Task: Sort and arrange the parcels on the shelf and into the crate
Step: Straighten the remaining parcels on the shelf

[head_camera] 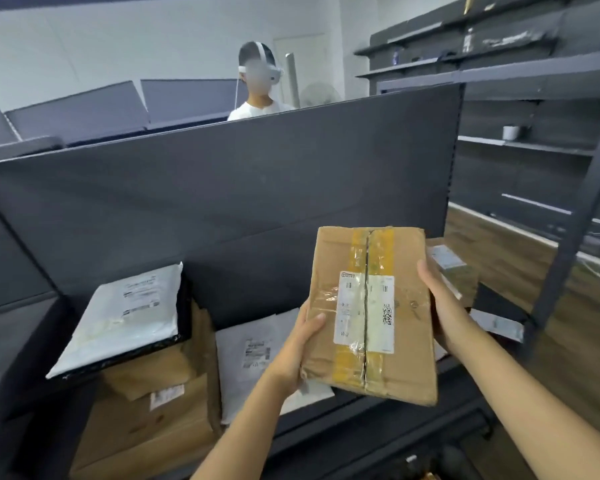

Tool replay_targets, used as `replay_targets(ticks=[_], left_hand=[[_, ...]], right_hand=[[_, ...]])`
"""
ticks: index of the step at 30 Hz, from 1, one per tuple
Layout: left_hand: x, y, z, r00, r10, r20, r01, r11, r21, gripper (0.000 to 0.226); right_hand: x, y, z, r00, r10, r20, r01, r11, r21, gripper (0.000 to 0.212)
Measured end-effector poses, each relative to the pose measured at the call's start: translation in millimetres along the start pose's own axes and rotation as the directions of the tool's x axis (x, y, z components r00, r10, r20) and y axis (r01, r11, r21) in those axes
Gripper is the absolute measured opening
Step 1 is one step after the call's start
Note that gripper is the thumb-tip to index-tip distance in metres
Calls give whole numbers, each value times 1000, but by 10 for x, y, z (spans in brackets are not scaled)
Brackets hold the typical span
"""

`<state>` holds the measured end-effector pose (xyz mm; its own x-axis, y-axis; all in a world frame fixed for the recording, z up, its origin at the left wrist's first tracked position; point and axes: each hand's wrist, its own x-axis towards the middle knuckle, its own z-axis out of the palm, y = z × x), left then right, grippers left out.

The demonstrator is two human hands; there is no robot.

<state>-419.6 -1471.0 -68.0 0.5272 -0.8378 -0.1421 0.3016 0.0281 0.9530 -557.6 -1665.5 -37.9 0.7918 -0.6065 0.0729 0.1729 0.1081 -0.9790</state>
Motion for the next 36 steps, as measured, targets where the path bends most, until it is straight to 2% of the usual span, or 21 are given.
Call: replay_targets(ticks=[2, 4, 7, 11, 16, 18, 21, 23, 25, 27, 29, 31, 34, 36], left_hand=[[-47, 78, -100, 997, -62, -56, 54, 989, -136, 59], [-75, 224, -200, 983, -157, -99, 131, 964, -231, 55], [-103, 409, -419, 933, -326, -154, 296, 936, -189, 50], [-133, 570, -816, 858, -472, -201, 456, 881, -125, 61], [-147, 602, -1216, 838, -506, -203, 485, 862, -147, 75], [-140, 594, -1344, 842, -494, -219, 472, 869, -145, 70], [-115, 618, -1504, 876, -421, -234, 405, 907, -118, 55], [-93, 671, -1576, 902, -356, -246, 347, 934, -83, 53], [-96, 732, -1585, 928, -264, -262, 277, 961, 13, 58], [-118, 771, -1557, 956, -100, -277, 166, 960, 225, 69], [-174, 821, -1504, 962, 90, -257, 38, 891, 453, 83], [-228, 852, -1456, 956, 156, -250, 19, 813, 582, 96], [-279, 794, -1417, 954, 102, -282, 129, 709, 693, 106], [-253, 730, -1418, 957, 33, -288, 191, 675, 713, 112]], right_hand=[[29, -1, 101, 996, 35, 78, -31, 998, -55, 93], [74, -35, 260, 983, 128, 129, -121, 991, -56, 98], [193, -86, 553, 949, 290, 125, -291, 957, -12, 106], [334, -61, 908, 911, 404, 77, -394, 911, -120, 86], [463, -2, 1236, 920, 384, 82, -360, 908, -215, 67], [529, 14, 1338, 916, 390, 89, -361, 902, -239, 63], [607, 44, 1443, 915, 345, 209, -298, 928, -225, 53], [668, 88, 1503, 920, 278, 275, -240, 957, -163, 41], [709, 176, 1568, 943, 215, 254, -211, 977, -44, 33], [729, 341, 1616, 963, 214, 167, -232, 968, 100, 29], [728, 571, 1646, 965, 244, 96, -259, 939, 226, 29], [718, 821, 1690, 964, 250, 94, -267, 908, 322, 35], [686, 1108, 1759, 964, 248, 98, -265, 853, 450, 27], [667, 1260, 1750, 962, 263, 79, -267, 832, 487, 25]])
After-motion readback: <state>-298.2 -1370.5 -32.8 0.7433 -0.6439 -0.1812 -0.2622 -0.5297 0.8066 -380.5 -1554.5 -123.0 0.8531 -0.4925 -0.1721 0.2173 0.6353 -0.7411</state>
